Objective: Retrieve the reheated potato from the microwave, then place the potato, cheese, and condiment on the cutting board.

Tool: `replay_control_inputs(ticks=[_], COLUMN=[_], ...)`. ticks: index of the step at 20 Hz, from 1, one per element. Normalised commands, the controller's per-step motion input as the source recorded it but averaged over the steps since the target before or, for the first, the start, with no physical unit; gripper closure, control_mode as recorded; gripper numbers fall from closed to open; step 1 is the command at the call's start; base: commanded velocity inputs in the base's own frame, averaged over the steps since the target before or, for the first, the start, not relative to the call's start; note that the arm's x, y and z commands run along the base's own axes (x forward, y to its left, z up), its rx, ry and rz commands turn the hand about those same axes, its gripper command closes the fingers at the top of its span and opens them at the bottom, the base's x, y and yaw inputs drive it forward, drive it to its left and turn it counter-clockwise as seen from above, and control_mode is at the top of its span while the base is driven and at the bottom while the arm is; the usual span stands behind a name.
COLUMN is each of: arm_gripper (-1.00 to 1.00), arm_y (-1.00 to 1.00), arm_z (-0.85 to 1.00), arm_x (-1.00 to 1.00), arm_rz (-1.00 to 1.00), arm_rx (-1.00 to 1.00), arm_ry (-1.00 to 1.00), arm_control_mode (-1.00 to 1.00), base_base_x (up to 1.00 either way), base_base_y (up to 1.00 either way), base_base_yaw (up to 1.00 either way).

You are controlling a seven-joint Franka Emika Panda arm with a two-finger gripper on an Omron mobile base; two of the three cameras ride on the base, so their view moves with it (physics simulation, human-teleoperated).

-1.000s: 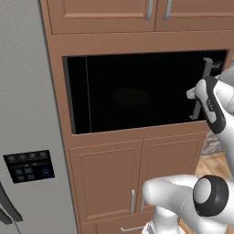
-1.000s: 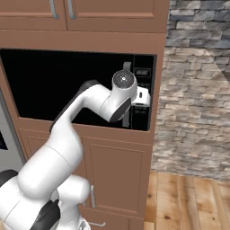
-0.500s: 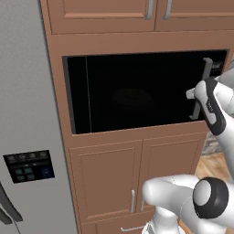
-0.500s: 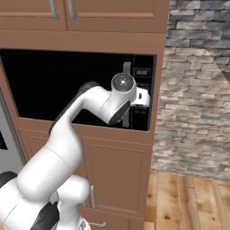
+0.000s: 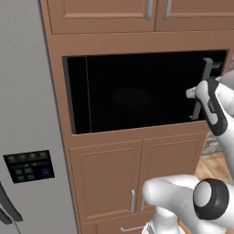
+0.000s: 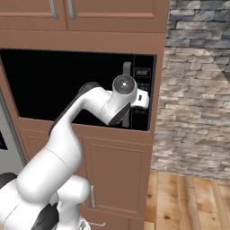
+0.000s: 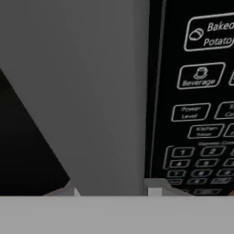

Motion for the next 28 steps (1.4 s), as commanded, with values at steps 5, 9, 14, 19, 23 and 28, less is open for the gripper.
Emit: replay_control_inputs(ticks=[5,9,14,19,23,28], arm_gripper=[1.0,1.0,1.0,1.0,1.0,1.0], arm_y=[0.4,0.43,0.4,0.33,0.26,0.25], arm_z=[0.0,0.0,0.0,0.03,0.1,0.11], arm_x=[-0.14,-0.38,-0.52,-0.6,-0.65,-0.7], arm_rz=[0.03,0.02,0.0,-0.02,-0.03,-0.02], arm_rx=[0.07,0.02,0.0,0.0,0.0,0.0], arm_ry=[0.02,0.0,0.0,0.05,0.07,0.05], arm_control_mode=[-1.0,-1.0,-1.0,-1.0,-1.0,-1.0], base_base_x=[0.0,0.0,0.0,0.0,0.0,0.0], base_base_y=[0.0,0.0,0.0,0.0,0.0,0.0], base_base_yaw=[0.0,0.0,0.0,0.0,0.0,0.0])
